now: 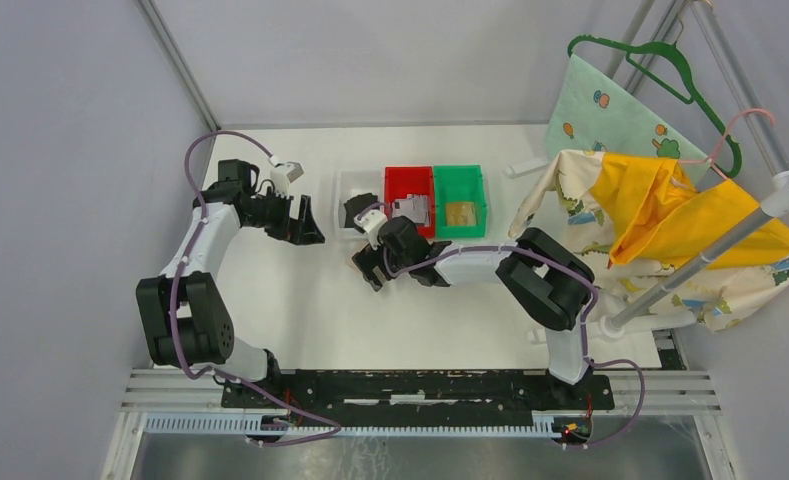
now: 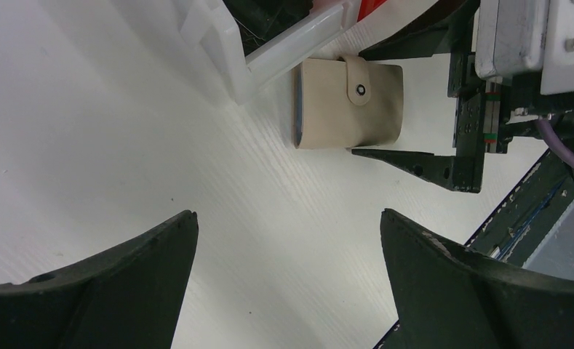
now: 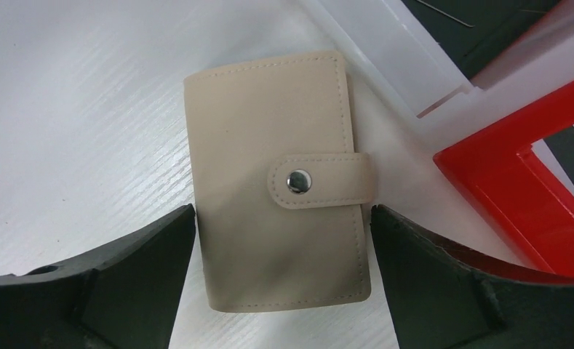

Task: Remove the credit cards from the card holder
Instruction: Pick up the card holder from the center of the board.

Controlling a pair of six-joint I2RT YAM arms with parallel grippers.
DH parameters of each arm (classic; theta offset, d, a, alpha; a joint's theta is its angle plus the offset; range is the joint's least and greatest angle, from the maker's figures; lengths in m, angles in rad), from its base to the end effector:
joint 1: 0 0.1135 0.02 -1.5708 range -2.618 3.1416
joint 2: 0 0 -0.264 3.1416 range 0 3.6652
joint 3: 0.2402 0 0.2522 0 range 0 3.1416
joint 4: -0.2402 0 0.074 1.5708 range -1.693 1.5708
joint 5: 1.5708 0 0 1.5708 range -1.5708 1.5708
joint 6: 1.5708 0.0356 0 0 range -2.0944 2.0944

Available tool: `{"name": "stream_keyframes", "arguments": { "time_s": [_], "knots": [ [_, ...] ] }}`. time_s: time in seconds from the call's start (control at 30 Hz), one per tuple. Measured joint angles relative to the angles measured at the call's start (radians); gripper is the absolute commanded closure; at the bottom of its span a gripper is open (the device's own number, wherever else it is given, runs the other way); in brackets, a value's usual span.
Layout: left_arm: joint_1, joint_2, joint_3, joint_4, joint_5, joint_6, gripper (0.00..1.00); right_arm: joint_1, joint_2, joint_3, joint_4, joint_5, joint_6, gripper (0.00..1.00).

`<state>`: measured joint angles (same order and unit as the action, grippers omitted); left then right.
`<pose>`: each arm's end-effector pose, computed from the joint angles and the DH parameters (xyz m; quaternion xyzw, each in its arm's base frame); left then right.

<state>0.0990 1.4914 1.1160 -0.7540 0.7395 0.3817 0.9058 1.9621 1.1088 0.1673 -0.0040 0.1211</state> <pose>0.2928 0.0050 0.2520 0.2065 0.8896 -0.2939 0.2822 0.2540 0.3241 0.1430 -0.3463 0.8347 0.2119 0.3720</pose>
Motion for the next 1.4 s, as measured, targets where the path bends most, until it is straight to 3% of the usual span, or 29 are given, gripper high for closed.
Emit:
{"name": "stream_keyframes", "arguments": {
  "time_s": [0.17, 0.43, 0.87, 1.13, 1.4],
  "knots": [
    [0.013, -0.002, 0.0, -0.009, -0.003, 0.0, 0.0, 0.035, 0.001, -0.003, -0.006, 0.035, -0.034, 0.1],
    [0.02, -0.002, 0.002, -0.021, -0.001, 0.0, 0.0, 0.085, -0.007, -0.006, 0.0, 0.127, -0.069, 0.4],
    [-0.002, -0.01, 0.002, -0.039, 0.066, -0.002, 0.02, 0.117, -0.206, -0.155, -0.002, 0.19, -0.038, 0.4],
    [-0.069, -0.03, 0.002, -0.063, 0.138, -0.015, 0.03, 0.17, -0.35, -0.152, 0.039, 0.223, -0.015, 0.4],
    [-0.087, -0.053, 0.029, -0.135, 0.246, -0.014, 0.12, 0.194, -0.356, -0.117, 0.05, 0.261, -0.014, 0.39]
  ]
}}
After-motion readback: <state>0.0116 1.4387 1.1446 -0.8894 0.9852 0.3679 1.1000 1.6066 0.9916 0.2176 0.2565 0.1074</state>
